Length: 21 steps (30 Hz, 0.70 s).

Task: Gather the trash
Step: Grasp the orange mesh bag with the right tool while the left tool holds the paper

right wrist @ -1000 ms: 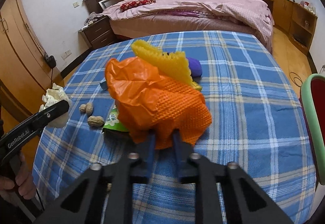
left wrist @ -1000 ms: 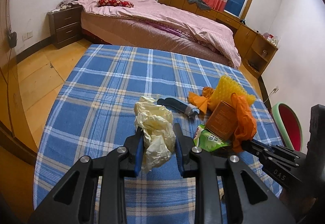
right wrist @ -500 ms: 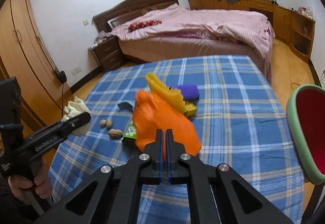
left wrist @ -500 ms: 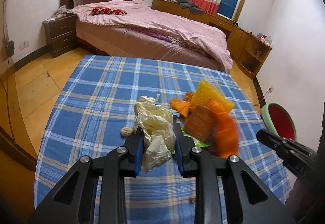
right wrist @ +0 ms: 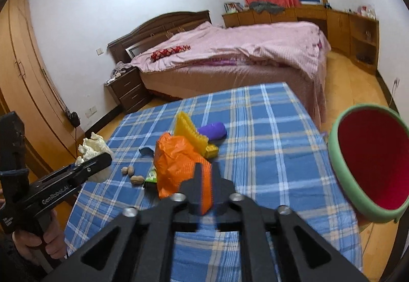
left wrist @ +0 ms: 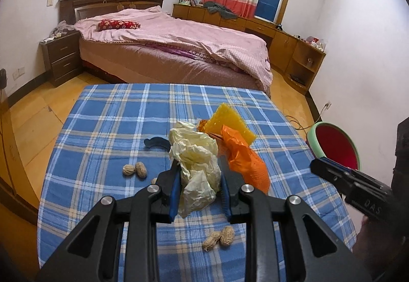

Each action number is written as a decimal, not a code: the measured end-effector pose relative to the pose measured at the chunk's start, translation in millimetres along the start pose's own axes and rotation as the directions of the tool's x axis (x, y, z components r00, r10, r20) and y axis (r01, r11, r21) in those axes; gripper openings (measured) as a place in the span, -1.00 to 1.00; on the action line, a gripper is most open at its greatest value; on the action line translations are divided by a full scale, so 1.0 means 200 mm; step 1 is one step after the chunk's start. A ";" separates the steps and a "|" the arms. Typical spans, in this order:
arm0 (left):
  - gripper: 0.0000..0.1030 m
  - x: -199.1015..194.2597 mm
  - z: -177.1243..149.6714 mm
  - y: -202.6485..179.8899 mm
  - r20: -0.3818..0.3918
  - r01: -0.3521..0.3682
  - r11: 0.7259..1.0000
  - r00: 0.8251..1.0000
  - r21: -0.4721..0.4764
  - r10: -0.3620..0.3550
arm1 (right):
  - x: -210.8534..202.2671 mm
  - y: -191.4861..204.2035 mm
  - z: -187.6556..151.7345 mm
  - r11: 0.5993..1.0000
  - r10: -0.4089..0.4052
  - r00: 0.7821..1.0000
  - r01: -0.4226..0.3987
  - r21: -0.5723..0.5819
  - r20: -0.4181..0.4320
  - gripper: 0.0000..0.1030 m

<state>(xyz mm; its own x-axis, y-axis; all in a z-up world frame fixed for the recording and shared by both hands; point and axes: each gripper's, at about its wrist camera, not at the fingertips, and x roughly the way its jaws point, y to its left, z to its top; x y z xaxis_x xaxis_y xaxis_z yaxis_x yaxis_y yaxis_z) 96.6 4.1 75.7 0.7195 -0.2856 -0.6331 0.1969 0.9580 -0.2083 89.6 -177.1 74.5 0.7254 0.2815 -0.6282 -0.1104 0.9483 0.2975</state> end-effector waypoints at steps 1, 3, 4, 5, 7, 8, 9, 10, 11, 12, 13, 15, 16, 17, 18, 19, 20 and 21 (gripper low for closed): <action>-0.48 0.01 -0.01 0.00 -0.004 -0.002 1.000 1.000 -0.002 0.002 | 0.01 0.00 -0.01 1.000 0.002 1.000 -0.001 0.008 -0.004 -0.10; -0.48 0.02 -0.01 0.02 -0.014 -0.008 1.000 1.000 -0.007 0.007 | 0.04 0.00 -0.02 1.000 0.006 1.000 -0.006 0.015 -0.021 0.00; -0.48 0.03 -0.02 0.02 -0.017 -0.009 1.000 1.000 -0.010 0.009 | 0.05 0.00 -0.02 1.000 0.007 1.000 -0.007 0.015 -0.029 0.10; -0.48 0.03 -0.02 0.03 -0.021 -0.011 1.000 1.000 -0.015 0.011 | 0.07 0.00 -0.02 1.000 0.007 0.999 -0.007 0.016 -0.035 0.15; -0.49 0.05 -0.03 0.04 -0.027 -0.015 1.000 1.000 -0.023 0.014 | 0.11 0.00 -0.03 1.000 0.012 0.998 -0.011 0.016 -0.059 0.33; -0.48 0.05 -0.04 0.05 -0.030 -0.018 1.000 0.999 -0.025 0.017 | 0.13 0.01 -0.04 1.000 0.016 0.997 -0.015 0.013 -0.072 0.36; -0.49 0.06 -0.04 0.06 -0.034 -0.023 0.999 0.999 -0.029 0.022 | 0.16 0.02 -0.04 1.000 0.019 0.996 -0.018 0.008 -0.083 0.38; -0.49 0.07 -0.04 0.07 -0.036 -0.027 0.999 0.999 -0.030 0.026 | 0.18 0.03 -0.04 1.000 0.017 0.995 -0.017 -0.001 -0.094 0.39; -0.48 0.08 -0.05 0.07 -0.038 -0.033 0.999 0.999 -0.031 0.032 | 0.21 0.05 -0.05 1.000 0.012 0.994 -0.014 -0.013 -0.106 0.40; -0.49 0.08 -0.05 0.08 -0.040 -0.036 0.999 0.999 -0.032 0.035 | 0.24 0.06 -0.05 1.000 0.007 0.993 -0.010 -0.025 -0.115 0.41; -0.48 0.09 -0.06 0.08 -0.043 -0.039 0.999 0.998 -0.034 0.037 | 0.26 0.08 -0.06 0.999 0.004 0.992 -0.009 -0.035 -0.124 0.41; -0.49 0.10 -0.06 0.10 -0.050 -0.040 0.998 0.998 -0.042 0.038 | 0.32 0.10 -0.06 0.999 -0.004 0.990 -0.004 -0.054 -0.141 0.41; -0.49 0.10 -0.07 0.11 -0.052 -0.042 0.998 0.998 -0.044 0.039 | 0.34 0.11 -0.06 0.998 -0.007 0.989 -0.002 -0.062 -0.150 0.41; -0.49 0.11 -0.07 0.11 -0.054 -0.043 0.998 0.998 -0.046 0.041 | 0.36 0.12 -0.07 0.998 -0.011 0.988 0.001 -0.068 -0.155 0.41; -0.48 0.11 -0.07 0.12 -0.056 -0.044 0.998 0.998 -0.048 0.042 | 0.38 0.13 -0.07 0.997 -0.017 0.987 0.005 -0.073 -0.161 0.41; -0.49 0.12 -0.07 0.13 -0.058 -0.045 0.998 0.997 -0.050 0.042 | 0.41 0.13 -0.08 0.997 -0.027 0.985 0.013 -0.079 -0.171 0.40; -0.48 0.12 -0.08 0.13 -0.060 -0.046 0.998 0.997 -0.052 0.043 | 0.43 0.13 -0.08 0.997 -0.032 0.983 0.018 -0.079 -0.180 0.35; -0.49 0.12 -0.08 0.13 -0.061 -0.046 0.998 0.997 -0.053 0.043 | 0.45 0.13 -0.08 0.997 -0.033 0.981 0.018 -0.078 -0.194 0.08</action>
<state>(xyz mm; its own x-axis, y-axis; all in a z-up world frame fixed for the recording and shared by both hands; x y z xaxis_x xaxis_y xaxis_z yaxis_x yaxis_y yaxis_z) 108.9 22.4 43.3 0.6854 -0.2450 -0.6857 0.1278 0.9676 -0.2179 140.9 -124.7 14.2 0.5834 0.2729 -0.7649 -0.1500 0.9618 0.2288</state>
